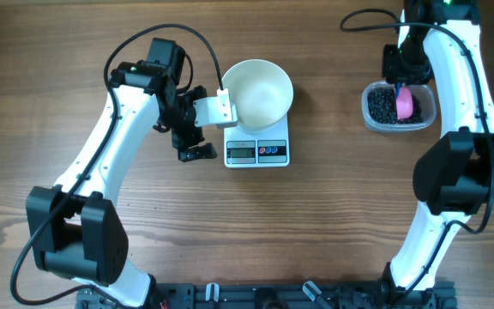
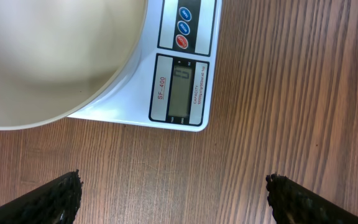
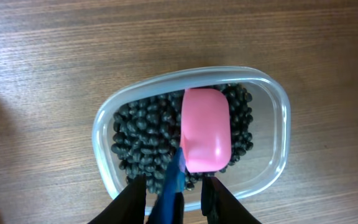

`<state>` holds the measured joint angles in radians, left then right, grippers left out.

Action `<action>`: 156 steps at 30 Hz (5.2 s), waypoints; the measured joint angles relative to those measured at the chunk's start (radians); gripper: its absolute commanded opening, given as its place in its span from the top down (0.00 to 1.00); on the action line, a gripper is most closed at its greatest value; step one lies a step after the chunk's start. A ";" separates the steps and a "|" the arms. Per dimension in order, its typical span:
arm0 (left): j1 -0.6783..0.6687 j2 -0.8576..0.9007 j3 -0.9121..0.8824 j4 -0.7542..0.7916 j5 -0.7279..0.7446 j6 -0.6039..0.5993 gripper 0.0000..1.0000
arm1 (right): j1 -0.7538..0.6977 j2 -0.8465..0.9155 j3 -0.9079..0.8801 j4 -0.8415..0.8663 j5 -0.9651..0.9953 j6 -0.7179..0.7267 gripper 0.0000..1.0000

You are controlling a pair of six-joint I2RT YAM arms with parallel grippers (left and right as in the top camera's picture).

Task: Scoop item into bowl and weigh 150g on scale
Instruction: 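Move the right gripper down to the pink scoop in the bean tub, then grasp the pink scoop handle with the right gripper and scoop beans, then lift the filled scoop with the right gripper over the white bowl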

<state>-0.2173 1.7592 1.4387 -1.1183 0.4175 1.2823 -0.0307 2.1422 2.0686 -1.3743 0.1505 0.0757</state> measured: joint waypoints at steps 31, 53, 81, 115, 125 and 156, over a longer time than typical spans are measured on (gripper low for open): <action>0.000 0.000 0.000 0.000 0.000 0.000 0.00 | -0.314 -0.009 -0.096 0.087 -0.381 -0.237 0.92; 0.000 0.000 0.000 0.000 0.000 0.000 0.00 | -0.291 -0.018 -0.247 0.289 -0.613 -0.326 0.96; 0.000 0.000 0.000 0.000 0.003 0.000 0.00 | -0.284 -0.017 -0.264 0.373 -0.525 -0.055 0.96; 0.000 0.000 0.000 0.000 0.003 0.000 0.00 | -0.443 -0.014 -0.286 0.395 -0.827 0.056 0.96; 0.000 0.000 0.000 0.000 0.003 0.000 0.00 | -0.510 -0.014 -0.286 0.330 -0.895 -0.048 0.96; 0.000 0.000 0.000 0.000 0.003 0.000 0.00 | -0.505 -0.014 -0.286 0.440 -1.209 -0.044 0.96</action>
<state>-0.2173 1.7592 1.4391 -1.1183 0.4202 1.2823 -0.5354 2.1284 1.7824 -0.9344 -1.0584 0.0315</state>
